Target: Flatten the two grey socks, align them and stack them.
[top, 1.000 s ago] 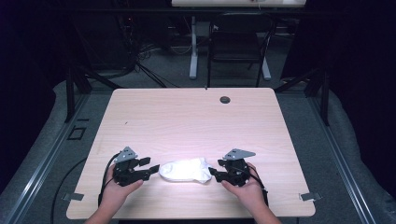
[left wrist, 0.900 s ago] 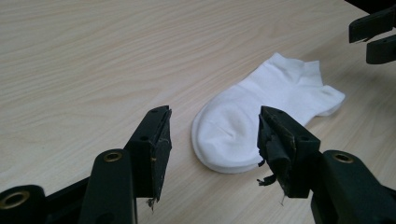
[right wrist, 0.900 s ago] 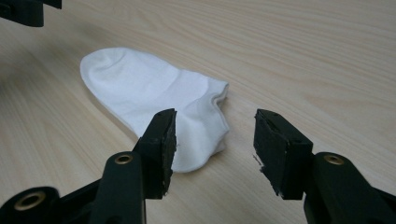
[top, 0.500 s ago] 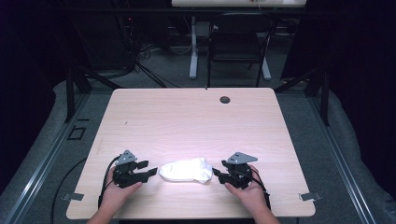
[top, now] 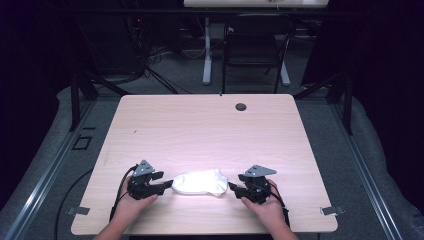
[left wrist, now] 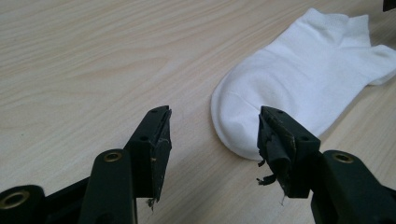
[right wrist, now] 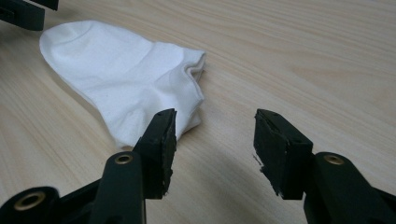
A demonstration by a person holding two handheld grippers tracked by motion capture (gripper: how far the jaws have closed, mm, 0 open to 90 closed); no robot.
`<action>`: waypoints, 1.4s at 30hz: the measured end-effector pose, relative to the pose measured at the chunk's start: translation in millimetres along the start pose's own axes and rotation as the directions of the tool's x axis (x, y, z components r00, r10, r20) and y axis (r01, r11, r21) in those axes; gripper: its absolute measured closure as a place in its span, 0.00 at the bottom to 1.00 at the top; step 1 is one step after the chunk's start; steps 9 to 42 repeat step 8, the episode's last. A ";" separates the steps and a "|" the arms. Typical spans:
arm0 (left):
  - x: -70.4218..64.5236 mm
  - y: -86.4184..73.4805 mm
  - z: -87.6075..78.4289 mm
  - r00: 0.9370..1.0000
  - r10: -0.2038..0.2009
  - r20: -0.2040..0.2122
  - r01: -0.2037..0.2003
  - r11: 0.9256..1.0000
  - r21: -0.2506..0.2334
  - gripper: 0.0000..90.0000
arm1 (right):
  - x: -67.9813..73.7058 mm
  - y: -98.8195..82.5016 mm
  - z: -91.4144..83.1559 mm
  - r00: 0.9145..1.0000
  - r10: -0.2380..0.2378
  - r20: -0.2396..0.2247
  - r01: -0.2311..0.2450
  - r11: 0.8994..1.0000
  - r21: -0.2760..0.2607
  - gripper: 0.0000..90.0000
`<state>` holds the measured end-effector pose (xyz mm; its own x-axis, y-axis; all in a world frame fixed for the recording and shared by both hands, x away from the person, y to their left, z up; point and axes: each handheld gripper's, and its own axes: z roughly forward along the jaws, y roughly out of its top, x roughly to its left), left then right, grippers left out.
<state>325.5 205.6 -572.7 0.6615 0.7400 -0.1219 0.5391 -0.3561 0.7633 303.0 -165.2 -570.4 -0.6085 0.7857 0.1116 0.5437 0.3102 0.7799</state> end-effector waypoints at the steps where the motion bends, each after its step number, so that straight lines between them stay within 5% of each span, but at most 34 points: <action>1: 0.4 0.4 0.8 1.000 0.002 -0.001 -0.002 1.000 0.004 0.50 | -0.1 -0.1 -0.7 1.000 -0.008 0.002 0.008 1.000 0.003 0.54; 8: 4.6 2.0 1.7 0.999 -0.033 -0.002 0.033 0.999 -0.008 0.48 | -0.6 -2.9 -1.6 1.000 -0.007 0.020 0.007 1.000 -0.003 0.54; 42: 4.6 2.0 1.7 0.999 -0.033 -0.002 0.033 0.999 -0.008 0.48 | -0.6 -2.9 -1.6 1.000 -0.007 0.020 0.007 1.000 -0.003 0.54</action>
